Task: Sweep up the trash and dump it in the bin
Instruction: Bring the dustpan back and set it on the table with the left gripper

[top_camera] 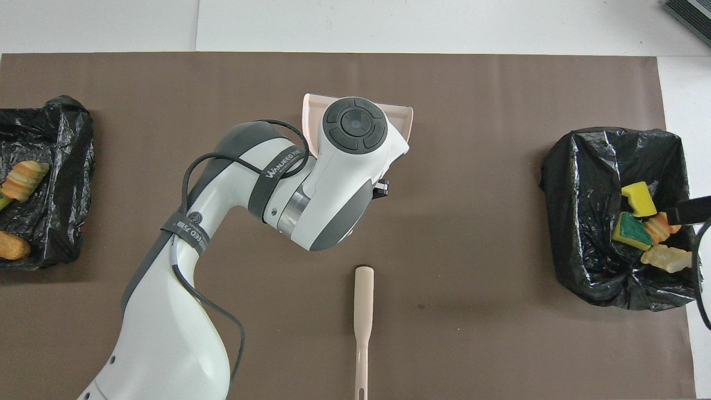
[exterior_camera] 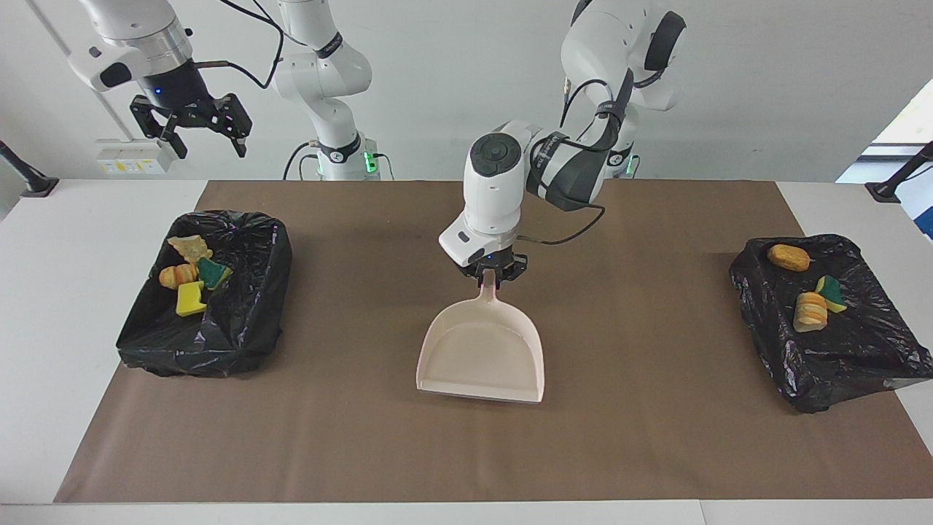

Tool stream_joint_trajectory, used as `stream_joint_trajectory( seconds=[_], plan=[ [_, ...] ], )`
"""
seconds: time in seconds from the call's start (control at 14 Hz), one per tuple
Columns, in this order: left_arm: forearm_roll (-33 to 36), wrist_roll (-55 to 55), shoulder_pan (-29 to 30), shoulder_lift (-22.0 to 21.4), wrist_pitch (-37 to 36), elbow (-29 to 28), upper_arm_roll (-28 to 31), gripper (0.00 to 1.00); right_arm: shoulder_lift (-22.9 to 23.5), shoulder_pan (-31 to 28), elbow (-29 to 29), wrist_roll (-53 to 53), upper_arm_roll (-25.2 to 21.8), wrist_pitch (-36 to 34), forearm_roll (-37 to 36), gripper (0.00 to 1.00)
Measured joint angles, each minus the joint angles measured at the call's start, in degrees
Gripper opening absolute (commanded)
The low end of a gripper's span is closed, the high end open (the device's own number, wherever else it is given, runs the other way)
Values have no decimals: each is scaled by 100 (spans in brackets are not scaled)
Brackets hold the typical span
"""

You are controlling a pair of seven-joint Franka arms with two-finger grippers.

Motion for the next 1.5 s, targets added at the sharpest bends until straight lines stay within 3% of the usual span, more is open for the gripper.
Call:
stream_joint_trajectory(
  seconds=[0.29,0.64,0.72,0.79,1.0,1.07,1.15,1.5],
  plan=[
    [-23,-186,-47,513,290,275,-15,0,13,2,2,-7,38,48,-24,100],
    [-411,-222,-47,574,345,259,-11,0,11,71,7,-69,138,48,-84,100],
    [-449,-224,-47,576,359,257,-10,9,11,101,7,-69,150,48,-84,100],
    [-461,-228,-47,576,361,257,-11,24,10,148,7,-69,152,48,-85,100],
    [-464,-238,-46,576,365,257,4,77,5,202,-3,-69,154,48,-89,100],
    [-464,-239,-45,576,366,257,20,83,1,199,-13,-69,151,47,-89,100],
    [-463,-239,-42,575,369,257,41,100,-5,196,-24,-60,145,47,-89,100],
    [-458,26,266,303,391,120,147,100,-22,166,-51,177,32,28,173,100]
  ],
)
